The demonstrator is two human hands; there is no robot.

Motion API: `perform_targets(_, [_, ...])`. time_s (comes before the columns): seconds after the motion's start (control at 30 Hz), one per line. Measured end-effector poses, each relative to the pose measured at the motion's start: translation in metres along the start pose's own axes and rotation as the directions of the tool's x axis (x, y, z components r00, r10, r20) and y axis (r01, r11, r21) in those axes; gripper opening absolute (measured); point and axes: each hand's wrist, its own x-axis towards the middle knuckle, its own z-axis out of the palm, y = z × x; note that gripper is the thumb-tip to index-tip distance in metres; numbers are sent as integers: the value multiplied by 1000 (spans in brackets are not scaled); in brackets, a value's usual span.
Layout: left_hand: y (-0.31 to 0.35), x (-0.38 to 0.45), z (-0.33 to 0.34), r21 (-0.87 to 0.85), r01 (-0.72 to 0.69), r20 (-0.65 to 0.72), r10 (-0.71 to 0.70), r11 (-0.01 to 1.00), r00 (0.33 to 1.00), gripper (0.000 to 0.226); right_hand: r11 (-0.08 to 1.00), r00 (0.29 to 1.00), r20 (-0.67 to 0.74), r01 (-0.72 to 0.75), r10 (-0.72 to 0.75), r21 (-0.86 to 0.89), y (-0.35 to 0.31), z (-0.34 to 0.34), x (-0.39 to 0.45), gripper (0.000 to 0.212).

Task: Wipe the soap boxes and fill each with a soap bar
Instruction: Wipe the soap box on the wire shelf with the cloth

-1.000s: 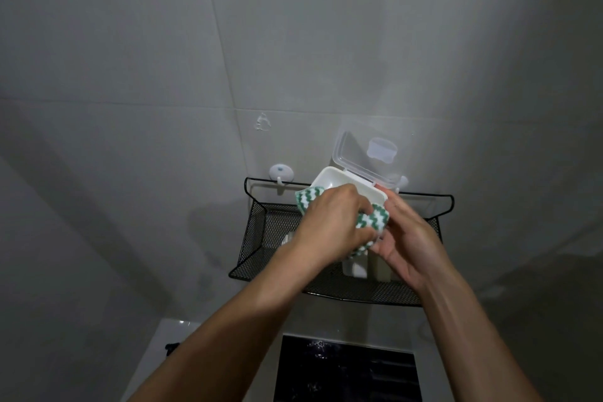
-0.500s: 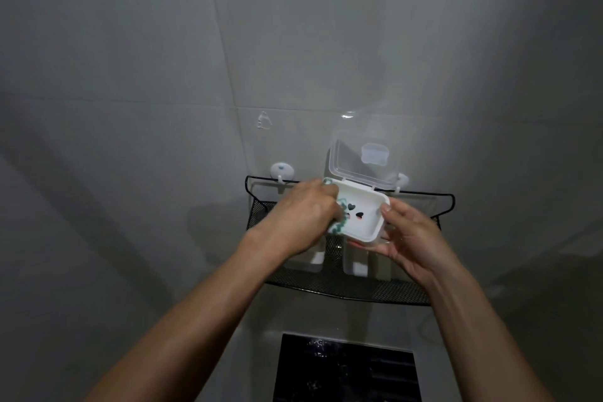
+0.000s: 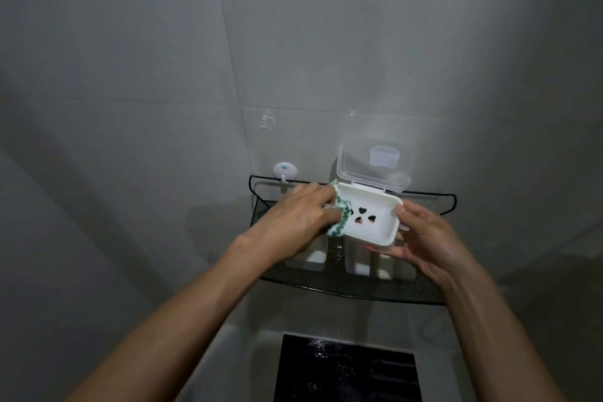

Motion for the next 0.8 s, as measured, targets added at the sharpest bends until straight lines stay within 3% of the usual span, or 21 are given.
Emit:
perform_targets(0.23, [7,-7,-2,13,-22,-123,24,1000,992,10,999,996,77,-40,38,22,-2,5,-3,30])
perform_targets(0.53, [1,-13,-2,84,68,-87,-61,994,994,19,998,992,112,-54,58,-40,3,-1,-8,38])
perform_targets(0.67, [10,-5,-16,32,119,-222,-110,992,969,23,997,990,127,-57,63,-50,6,5,-7,45])
perform_targets(0.8, [27,18,-11,2,58,-281,-55,998,958,23,996,981,178,-63,72,-55,7,13,-6,43])
